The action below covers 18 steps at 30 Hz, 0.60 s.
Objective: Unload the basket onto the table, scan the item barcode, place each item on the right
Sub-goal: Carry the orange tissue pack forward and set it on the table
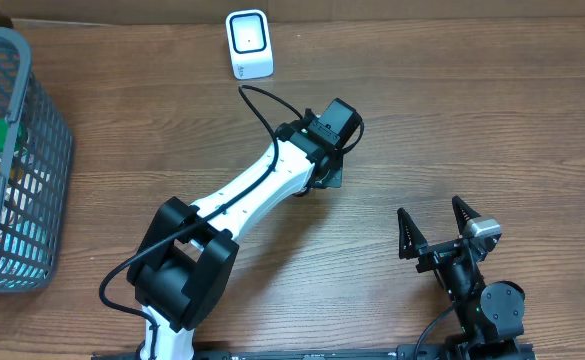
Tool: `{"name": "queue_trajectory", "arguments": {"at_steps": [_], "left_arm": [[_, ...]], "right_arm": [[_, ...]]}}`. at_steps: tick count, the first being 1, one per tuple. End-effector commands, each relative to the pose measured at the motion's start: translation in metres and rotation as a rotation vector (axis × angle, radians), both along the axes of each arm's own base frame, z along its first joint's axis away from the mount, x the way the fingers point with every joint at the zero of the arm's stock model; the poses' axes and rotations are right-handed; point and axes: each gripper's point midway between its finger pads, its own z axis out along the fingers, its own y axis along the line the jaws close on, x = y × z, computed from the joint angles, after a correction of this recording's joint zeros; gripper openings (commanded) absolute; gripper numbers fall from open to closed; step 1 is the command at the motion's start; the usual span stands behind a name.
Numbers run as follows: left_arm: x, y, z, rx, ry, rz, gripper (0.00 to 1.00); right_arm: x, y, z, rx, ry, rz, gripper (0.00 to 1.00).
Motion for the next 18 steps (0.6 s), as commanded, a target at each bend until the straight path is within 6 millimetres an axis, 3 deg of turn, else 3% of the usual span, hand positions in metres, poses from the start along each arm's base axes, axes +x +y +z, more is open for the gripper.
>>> {"name": "queue_trajectory", "arguments": {"at_steps": [1, 7, 11, 14, 18], "left_arm": [[0.011, -0.004, 0.005, -0.034, -0.032, 0.024, 0.04], [0.014, -0.031, 0.008, -0.092, -0.086, -0.016, 0.04], [0.009, -0.054, -0.004, -0.102, -0.102, -0.071, 0.04], [0.004, -0.064, -0.018, -0.091, -0.095, -0.092, 0.04], [0.003, -0.069, -0.019, -0.096, -0.100, -0.101, 0.08]], "right_arm": [[0.000, -0.001, -0.002, 0.004, -0.002, -0.004, 1.00], [0.000, -0.001, -0.002, 0.004, -0.002, -0.004, 1.00], [0.000, -0.001, -0.002, 0.004, -0.002, -0.004, 1.00], [0.000, -0.001, -0.002, 0.004, -0.002, -0.004, 1.00], [0.000, -0.001, -0.002, 0.004, -0.002, -0.004, 1.00]]}}
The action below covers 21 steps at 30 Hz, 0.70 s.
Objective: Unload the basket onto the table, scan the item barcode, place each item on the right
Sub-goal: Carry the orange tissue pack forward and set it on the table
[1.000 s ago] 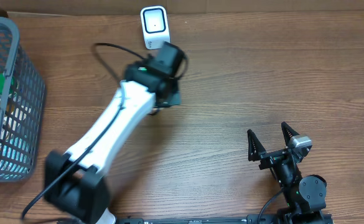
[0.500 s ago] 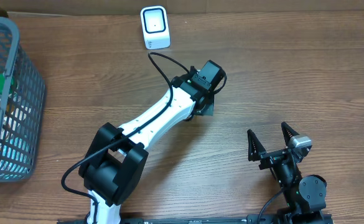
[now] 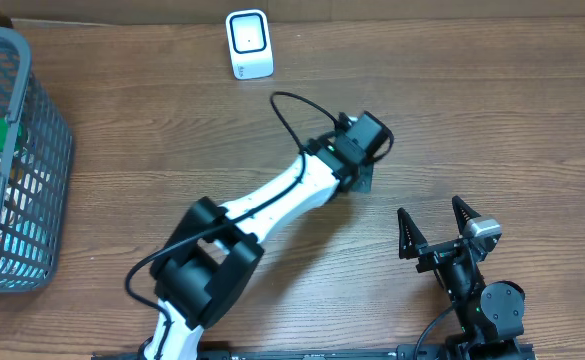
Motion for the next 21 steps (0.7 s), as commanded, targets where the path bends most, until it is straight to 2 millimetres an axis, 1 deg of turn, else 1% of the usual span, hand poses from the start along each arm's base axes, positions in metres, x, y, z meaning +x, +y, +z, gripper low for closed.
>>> {"name": "queue_trajectory", "arguments": {"at_steps": [1, 2, 4, 5, 6, 7, 8, 10, 11, 13, 15, 17, 19, 21], "left_arm": [[0.002, -0.001, -0.003, 0.000, 0.001, 0.004, 0.13], [0.002, -0.001, -0.003, 0.000, 0.001, 0.004, 0.25], [0.002, -0.001, -0.003, -0.001, 0.000, 0.004, 0.44], [0.002, -0.001, -0.003, -0.001, 0.000, 0.004, 0.52], [0.002, -0.001, -0.003, -0.001, 0.000, 0.003, 0.55], [0.002, -0.001, -0.002, 0.000, 0.000, 0.002, 0.56], [0.002, 0.001, 0.001, 0.003, 0.002, 0.003, 0.56], [0.006, 0.009, 0.018, 0.017, 0.001, 0.022, 0.51], [0.011, 0.017, 0.031, 0.032, -0.011, 0.042, 0.51], [0.022, 0.033, 0.064, 0.065, -0.043, 0.065, 0.52], [0.032, 0.056, 0.109, 0.091, -0.077, 0.089, 0.54], [0.037, 0.080, 0.151, 0.092, -0.104, 0.126, 0.55], [0.040, 0.110, 0.200, 0.068, -0.141, 0.178, 0.56], [0.040, 0.143, 0.244, 0.036, -0.186, 0.243, 0.58]], "right_arm": [[0.000, -0.001, -0.002, 0.005, -0.003, -0.004, 1.00], [0.000, -0.001, -0.002, 0.005, -0.003, -0.004, 1.00], [0.000, -0.001, -0.002, 0.005, -0.003, -0.004, 1.00], [0.000, -0.001, -0.002, 0.005, -0.003, -0.004, 1.00], [0.000, -0.001, -0.002, 0.005, -0.003, -0.004, 1.00], [0.000, -0.001, -0.002, 0.005, -0.003, -0.004, 1.00], [0.000, -0.001, -0.002, 0.005, -0.003, -0.004, 1.00], [0.000, -0.001, -0.002, 0.005, -0.003, -0.004, 1.00], [0.000, -0.001, -0.002, 0.005, -0.003, -0.004, 1.00], [0.000, -0.001, -0.002, 0.005, -0.003, -0.004, 1.00], [0.000, -0.001, -0.002, 0.005, -0.003, -0.004, 1.00], [0.000, -0.001, -0.002, 0.005, -0.003, -0.004, 1.00], [0.000, -0.001, -0.002, 0.005, -0.003, -0.004, 1.00], [0.000, -0.001, -0.002, 0.005, -0.003, -0.004, 1.00]]}}
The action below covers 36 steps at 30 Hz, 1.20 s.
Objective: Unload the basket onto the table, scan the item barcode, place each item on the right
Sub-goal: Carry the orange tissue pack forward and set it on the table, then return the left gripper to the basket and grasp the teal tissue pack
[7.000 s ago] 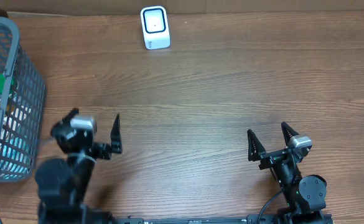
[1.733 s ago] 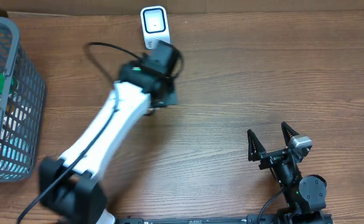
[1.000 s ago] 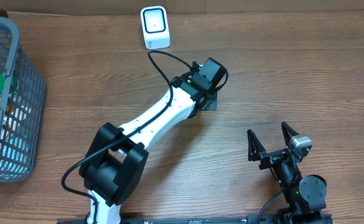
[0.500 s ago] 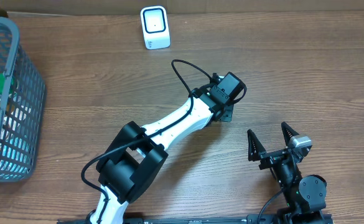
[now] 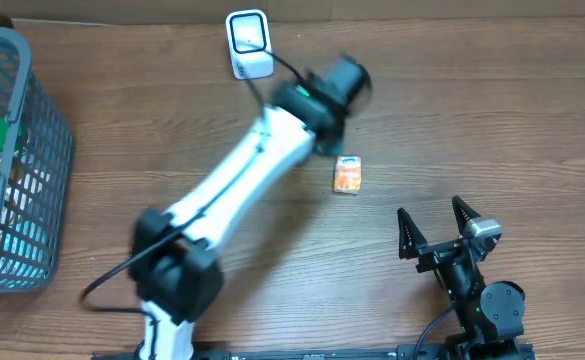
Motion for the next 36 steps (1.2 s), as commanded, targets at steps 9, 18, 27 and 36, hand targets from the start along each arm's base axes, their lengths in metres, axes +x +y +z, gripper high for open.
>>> {"name": "queue_trajectory", "arguments": {"at_steps": [9, 18, 27, 36], "left_arm": [[-0.034, 0.201, 0.223, -0.120, -0.423, 0.379, 0.60], [-0.094, 0.353, 0.222, -0.050, -0.391, 0.827, 0.71], [-0.132, 0.444, 0.187, -0.132, -0.283, 1.130, 0.70], [-0.162, 0.493, 0.095, -0.084, -0.001, 1.304, 0.63]], "right_arm": [[0.000, -0.001, -0.002, 0.005, -0.003, -0.004, 1.00], [0.000, -0.001, -0.002, 0.005, -0.003, -0.004, 1.00], [0.000, -0.001, -0.002, 0.005, -0.002, -0.004, 1.00], [0.000, -0.001, -0.002, 0.005, -0.003, -0.004, 1.00]]}}
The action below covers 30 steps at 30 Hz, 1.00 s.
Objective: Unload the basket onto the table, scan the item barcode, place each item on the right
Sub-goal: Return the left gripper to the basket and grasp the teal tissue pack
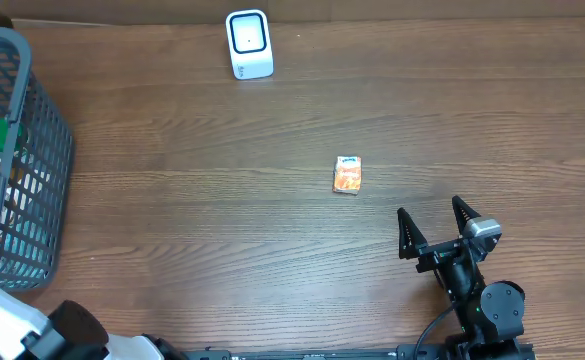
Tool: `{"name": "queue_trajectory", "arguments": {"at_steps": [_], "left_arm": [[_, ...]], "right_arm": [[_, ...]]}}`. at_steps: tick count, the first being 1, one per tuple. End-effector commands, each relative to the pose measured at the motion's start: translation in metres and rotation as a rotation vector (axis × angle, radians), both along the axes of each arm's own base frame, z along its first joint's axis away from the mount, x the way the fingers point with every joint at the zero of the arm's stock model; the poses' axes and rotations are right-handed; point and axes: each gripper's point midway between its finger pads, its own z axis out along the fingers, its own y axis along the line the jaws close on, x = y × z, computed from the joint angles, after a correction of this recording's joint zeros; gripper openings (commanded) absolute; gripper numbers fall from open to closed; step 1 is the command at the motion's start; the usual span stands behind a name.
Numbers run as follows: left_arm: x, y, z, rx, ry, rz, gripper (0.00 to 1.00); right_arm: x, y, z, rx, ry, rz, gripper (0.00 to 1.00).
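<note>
A small orange packet [347, 175] lies flat on the wooden table [172, 200], right of the middle. The white barcode scanner [249, 44] stands at the far edge, well apart from the packet. My right gripper [435, 225] rests open near the front right, with nothing between its fingers, a short way in front of and to the right of the packet. Of the left arm only a white and black part [32, 335] shows at the bottom left corner; its gripper is out of view.
A grey wire basket [17, 160] holding several packaged goods stands at the left edge. A cardboard wall runs along the back of the table.
The left arm, stretched across the table with its wrist near the scanner, is now drawn back to the bottom left corner. The orange packet lies where it was. The right arm has not moved.
The left gripper hung over the middle of the table, then a little further right, with no packet visible on the wood. Then the orange packet lay there and the gripper was near the scanner. Now the arm is back at the corner.
</note>
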Motion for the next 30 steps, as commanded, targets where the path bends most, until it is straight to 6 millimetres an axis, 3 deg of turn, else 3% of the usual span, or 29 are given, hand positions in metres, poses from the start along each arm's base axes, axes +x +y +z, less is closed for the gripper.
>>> {"name": "queue_trajectory", "arguments": {"at_steps": [1, 9, 16, 20, 30], "left_arm": [[-0.012, 0.014, -0.039, -0.047, 0.097, 0.033, 0.63], [-0.050, 0.039, -0.115, -0.077, 0.282, 0.135, 0.64], [-0.052, 0.045, -0.166, -0.083, 0.316, 0.092, 0.70], [-0.048, 0.050, -0.180, -0.060, 0.298, 0.084, 0.78], [-0.039, 0.062, -0.199, -0.057, 0.316, 0.047, 0.79]], "right_arm": [[0.000, -0.001, -0.002, 0.004, -0.002, -0.004, 1.00], [0.000, -0.001, -0.002, 0.004, -0.002, -0.004, 1.00], [0.000, -0.001, -0.002, 0.004, -0.002, -0.004, 1.00], [0.000, -0.001, -0.002, 0.004, -0.002, -0.004, 1.00], [0.000, -0.001, -0.002, 0.004, -0.002, -0.004, 1.00]]}}
